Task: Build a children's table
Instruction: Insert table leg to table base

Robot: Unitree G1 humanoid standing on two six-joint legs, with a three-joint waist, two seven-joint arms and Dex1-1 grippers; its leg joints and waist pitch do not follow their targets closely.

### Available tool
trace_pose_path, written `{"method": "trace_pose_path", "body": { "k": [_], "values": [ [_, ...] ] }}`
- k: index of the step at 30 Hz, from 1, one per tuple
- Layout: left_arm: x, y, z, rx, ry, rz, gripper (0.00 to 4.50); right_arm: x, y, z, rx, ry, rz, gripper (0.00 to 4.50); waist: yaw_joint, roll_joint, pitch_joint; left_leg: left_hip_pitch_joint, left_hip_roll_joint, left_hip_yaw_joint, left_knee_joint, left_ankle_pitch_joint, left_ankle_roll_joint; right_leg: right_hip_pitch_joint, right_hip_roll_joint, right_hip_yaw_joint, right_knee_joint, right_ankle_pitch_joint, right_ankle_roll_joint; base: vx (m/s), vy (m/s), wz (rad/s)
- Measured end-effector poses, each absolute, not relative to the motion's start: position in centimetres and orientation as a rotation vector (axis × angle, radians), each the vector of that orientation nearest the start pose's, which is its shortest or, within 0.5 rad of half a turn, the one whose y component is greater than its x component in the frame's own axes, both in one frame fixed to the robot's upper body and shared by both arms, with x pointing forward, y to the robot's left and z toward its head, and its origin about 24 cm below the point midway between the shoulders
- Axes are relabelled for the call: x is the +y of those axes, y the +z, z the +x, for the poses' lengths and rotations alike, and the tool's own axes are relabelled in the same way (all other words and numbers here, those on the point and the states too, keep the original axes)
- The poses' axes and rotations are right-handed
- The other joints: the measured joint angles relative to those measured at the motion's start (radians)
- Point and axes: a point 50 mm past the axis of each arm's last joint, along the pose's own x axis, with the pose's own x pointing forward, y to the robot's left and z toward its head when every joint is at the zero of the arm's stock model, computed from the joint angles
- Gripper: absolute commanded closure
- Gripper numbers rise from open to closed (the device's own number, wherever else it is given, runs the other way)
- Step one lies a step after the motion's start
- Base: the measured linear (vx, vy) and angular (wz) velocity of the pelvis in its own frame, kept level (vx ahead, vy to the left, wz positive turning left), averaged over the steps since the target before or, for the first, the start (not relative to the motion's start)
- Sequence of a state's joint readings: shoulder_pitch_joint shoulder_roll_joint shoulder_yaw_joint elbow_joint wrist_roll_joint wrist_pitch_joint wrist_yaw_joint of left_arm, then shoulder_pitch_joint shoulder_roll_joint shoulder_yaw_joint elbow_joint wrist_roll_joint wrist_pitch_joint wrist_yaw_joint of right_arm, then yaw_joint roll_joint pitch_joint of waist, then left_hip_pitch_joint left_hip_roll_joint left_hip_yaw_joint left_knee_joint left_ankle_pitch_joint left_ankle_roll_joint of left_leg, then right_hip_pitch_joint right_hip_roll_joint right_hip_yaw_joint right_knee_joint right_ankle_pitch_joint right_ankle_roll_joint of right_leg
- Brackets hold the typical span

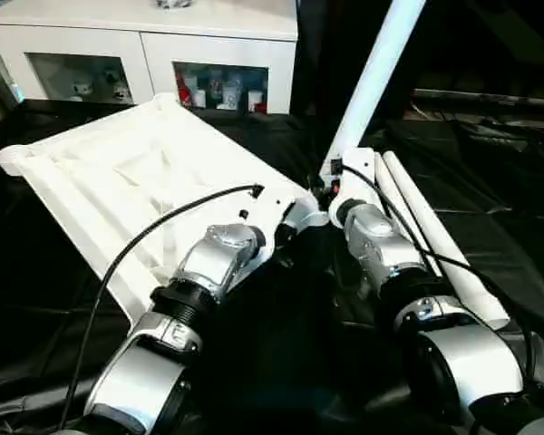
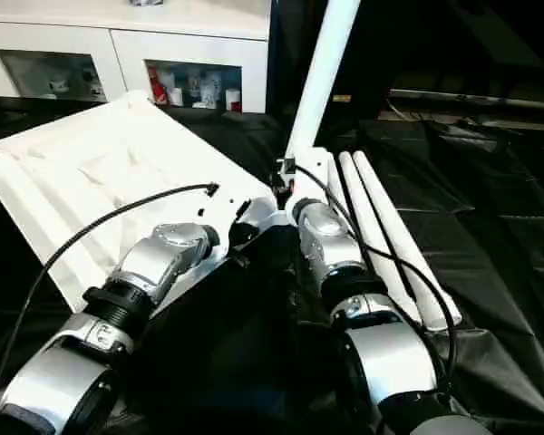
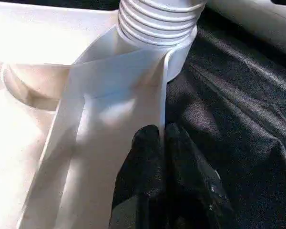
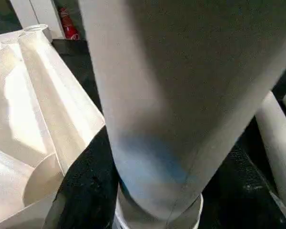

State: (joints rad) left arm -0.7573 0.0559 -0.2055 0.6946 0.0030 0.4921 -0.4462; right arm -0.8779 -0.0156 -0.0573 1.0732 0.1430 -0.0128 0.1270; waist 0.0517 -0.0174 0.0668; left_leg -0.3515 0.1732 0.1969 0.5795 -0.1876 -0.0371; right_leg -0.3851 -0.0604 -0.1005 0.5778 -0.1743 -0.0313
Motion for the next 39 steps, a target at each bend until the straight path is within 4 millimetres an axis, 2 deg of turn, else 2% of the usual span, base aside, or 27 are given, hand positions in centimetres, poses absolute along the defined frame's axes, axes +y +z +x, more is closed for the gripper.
{"method": "trace_pose_path", "body": {
  "k": [3, 8, 15, 21, 26, 39],
  "values": [
    [6.7, 5.9, 35.4, 0.507, -0.706, 0.248, 4.50, -9.1, 7.0, 38.5, 0.217, 0.302, 0.062, 2.60, -0.004, -0.001, 0.000, 0.000, 0.000, 0.000, -0.001, 0.000, 0.000, 0.000, 0.000, 0.000, 0.000, 0.000, 0.000, 0.000, 0.000, 0.00],
    [9.1, 6.3, 35.0, 0.478, -0.813, 0.384, 4.50, -9.5, 7.7, 38.6, 0.240, 0.512, -0.039, 2.60, -0.010, -0.002, 0.001, 0.000, 0.000, 0.000, -0.005, 0.000, 0.000, -0.003, 0.001, 0.000, 0.000, 0.000, -0.002, 0.000, 0.000, 0.00],
    [12.0, 6.6, 33.8, 0.465, -0.975, 0.440, 4.50, -11.2, 8.1, 37.7, 0.306, 0.864, -0.139, 2.61, 0.004, -0.009, 0.000, -0.001, 0.000, 0.001, -0.006, -0.002, -0.003, -0.004, 0.001, 0.000, 0.000, 0.000, -0.007, 0.000, 0.000, 0.00],
    [13.9, 6.6, 32.6, 0.472, -1.096, 0.438, 4.50, -11.9, 8.0, 36.5, 0.308, 1.091, -0.164, 2.61, 0.019, -0.011, 0.000, -0.001, 0.001, 0.001, -0.005, -0.002, -0.003, -0.004, 0.001, 0.000, 0.001, 0.000, -0.008, 0.000, 0.000, 0.00],
    [14.3, 6.7, 32.4, 0.481, -1.143, 0.438, 4.50, -12.2, 7.8, 35.8, 0.306, 1.164, -0.161, 2.61, 0.038, -0.014, 0.001, 0.000, 0.001, 0.002, -0.005, -0.002, -0.004, -0.003, 0.001, 0.000, 0.001, 0.000, -0.008, 0.000, 0.000, 0.00],
    [14.8, 6.7, 32.2, 0.481, -1.181, 0.438, 4.50, -12.2, 7.7, 35.3, 0.295, 1.209, -0.168, 2.61, 0.043, -0.015, 0.002, -0.001, 0.001, 0.002, -0.005, -0.002, -0.004, -0.003, 0.001, 0.001, 0.001, 0.000, -0.008, 0.000, 0.000, 0.00]
  ]
}}
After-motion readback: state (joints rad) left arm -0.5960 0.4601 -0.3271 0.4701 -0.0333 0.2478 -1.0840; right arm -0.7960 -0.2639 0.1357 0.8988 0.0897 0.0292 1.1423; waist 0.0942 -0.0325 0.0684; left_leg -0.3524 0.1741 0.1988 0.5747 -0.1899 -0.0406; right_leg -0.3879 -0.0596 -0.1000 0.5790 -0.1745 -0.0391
